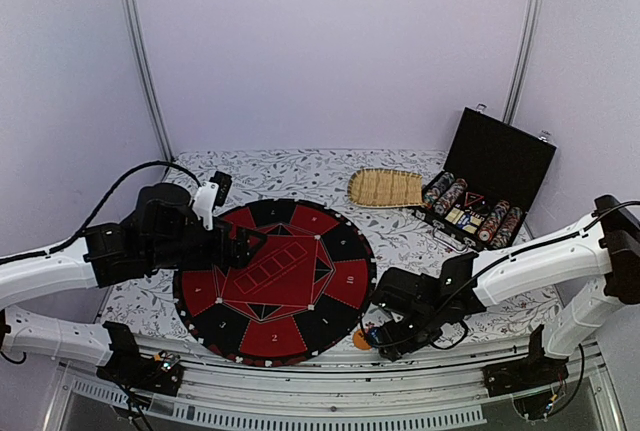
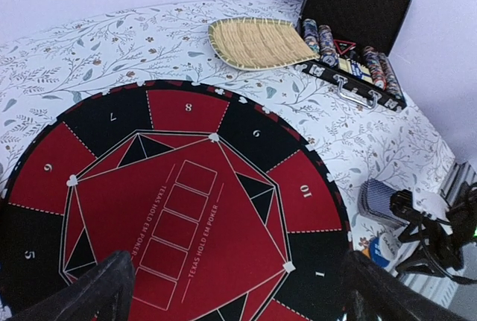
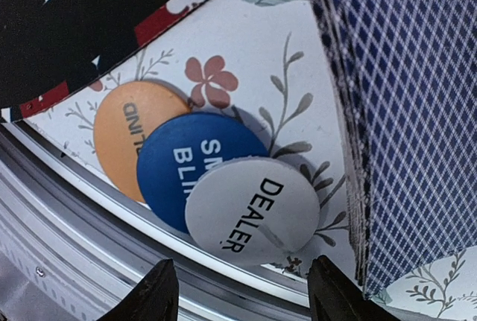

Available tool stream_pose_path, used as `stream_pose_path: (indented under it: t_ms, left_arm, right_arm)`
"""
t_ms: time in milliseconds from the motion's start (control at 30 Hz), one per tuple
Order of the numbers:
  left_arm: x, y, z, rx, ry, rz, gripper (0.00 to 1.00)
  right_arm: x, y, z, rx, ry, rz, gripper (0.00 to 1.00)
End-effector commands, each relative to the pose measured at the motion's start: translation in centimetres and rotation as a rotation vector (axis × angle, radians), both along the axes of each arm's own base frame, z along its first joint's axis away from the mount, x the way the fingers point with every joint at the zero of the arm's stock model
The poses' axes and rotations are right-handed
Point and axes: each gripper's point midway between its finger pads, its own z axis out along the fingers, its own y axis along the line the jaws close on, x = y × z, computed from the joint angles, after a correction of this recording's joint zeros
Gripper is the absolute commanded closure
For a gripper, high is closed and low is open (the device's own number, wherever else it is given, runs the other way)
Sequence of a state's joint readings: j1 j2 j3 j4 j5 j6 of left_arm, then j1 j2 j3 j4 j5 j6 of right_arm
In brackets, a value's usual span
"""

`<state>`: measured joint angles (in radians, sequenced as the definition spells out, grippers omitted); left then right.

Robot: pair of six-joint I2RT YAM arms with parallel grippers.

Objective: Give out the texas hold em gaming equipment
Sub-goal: Pick up the dealer button from the corner of the board.

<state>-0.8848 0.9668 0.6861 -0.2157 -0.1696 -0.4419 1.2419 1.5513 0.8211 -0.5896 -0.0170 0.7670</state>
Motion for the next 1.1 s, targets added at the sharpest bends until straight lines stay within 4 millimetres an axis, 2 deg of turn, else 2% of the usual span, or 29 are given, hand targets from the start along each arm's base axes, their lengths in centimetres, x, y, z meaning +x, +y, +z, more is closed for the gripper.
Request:
stream_pose_path:
  t_ms: [0, 267, 400, 567, 767, 1067]
  left_arm:
    - [-0.4, -0.1, 0.2, -0.014, -0.022, -0.011, 0.02]
    - [-0.5, 0.1, 0.9, -0.032, -0.043, -0.011, 0.02]
    - [-0.5, 0.2, 1.0, -0.026, -0.054, -0.012, 0.02]
    - [-0.4, 0.3, 1.3, -0.022, -0.069, -0.008, 0.02]
    - [-0.4, 0.2, 1.6, -0.016, -0.079, -0.016, 0.02]
    - [-0.1, 0.0, 1.8, -0.004, -0.088, -0.021, 0.02]
  right_arm:
    - [1.1, 0.2, -0.1, -0.042, -0.051, -0.011, 0.39]
    - [1.9, 1.0, -1.0, -0.089, -0.08, 0.042, 0.4]
    - [1.6, 1.5, -1.2, -0.087, -0.06, 0.071, 0.48]
    - [1.3, 0.9, -1.2, -0.098, -0.052, 0.069, 0.55]
    - [1.1, 0.6, -0.5, -0.097, -0.046, 0.068, 0.63]
    - [0.8, 0.6, 1.6, -0.042, -0.046, 0.076, 0.69]
